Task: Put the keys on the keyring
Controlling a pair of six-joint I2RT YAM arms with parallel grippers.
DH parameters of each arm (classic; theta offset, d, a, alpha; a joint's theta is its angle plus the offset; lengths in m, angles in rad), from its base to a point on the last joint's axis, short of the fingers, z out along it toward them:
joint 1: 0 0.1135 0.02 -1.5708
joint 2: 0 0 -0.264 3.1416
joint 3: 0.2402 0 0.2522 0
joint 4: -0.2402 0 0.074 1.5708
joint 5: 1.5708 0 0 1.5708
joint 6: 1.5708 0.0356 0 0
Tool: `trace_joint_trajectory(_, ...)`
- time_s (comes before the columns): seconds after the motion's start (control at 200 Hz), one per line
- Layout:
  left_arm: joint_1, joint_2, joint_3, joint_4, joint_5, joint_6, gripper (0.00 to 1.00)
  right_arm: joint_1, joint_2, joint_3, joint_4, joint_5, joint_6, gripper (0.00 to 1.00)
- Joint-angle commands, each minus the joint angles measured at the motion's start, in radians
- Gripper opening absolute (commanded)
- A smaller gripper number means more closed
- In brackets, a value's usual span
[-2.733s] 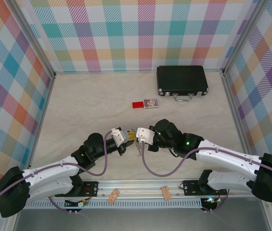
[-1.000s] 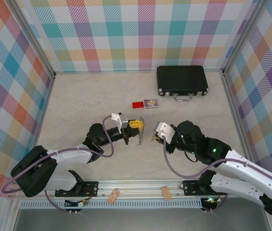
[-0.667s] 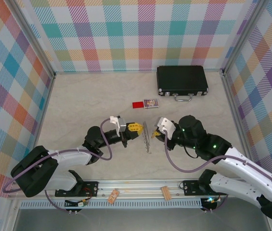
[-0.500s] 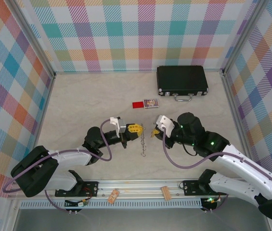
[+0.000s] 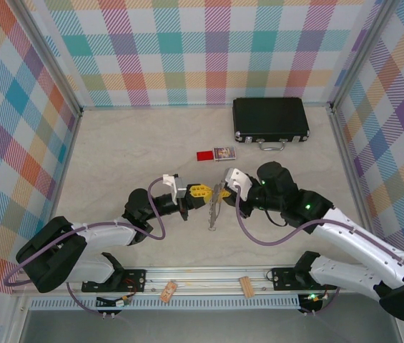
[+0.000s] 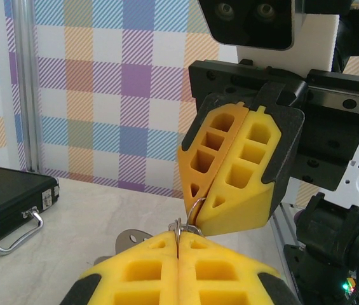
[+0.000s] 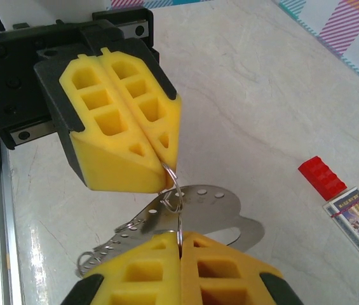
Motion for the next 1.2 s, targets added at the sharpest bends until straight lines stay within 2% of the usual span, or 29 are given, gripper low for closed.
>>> trace_joint_trajectory(0.0,0.005,-0.013,-0.009,0.059,0.021,0.005,0.0,-0.003,0.0,0.027,0.033,-0.024,-0.012,0.0)
trace_joint_trajectory(1.195,0.005,-0.004,-0.001,0.059,0.022,-0.013,0.0,-0.008,0.005,0.008,0.047,-0.025,-0.02,0.0)
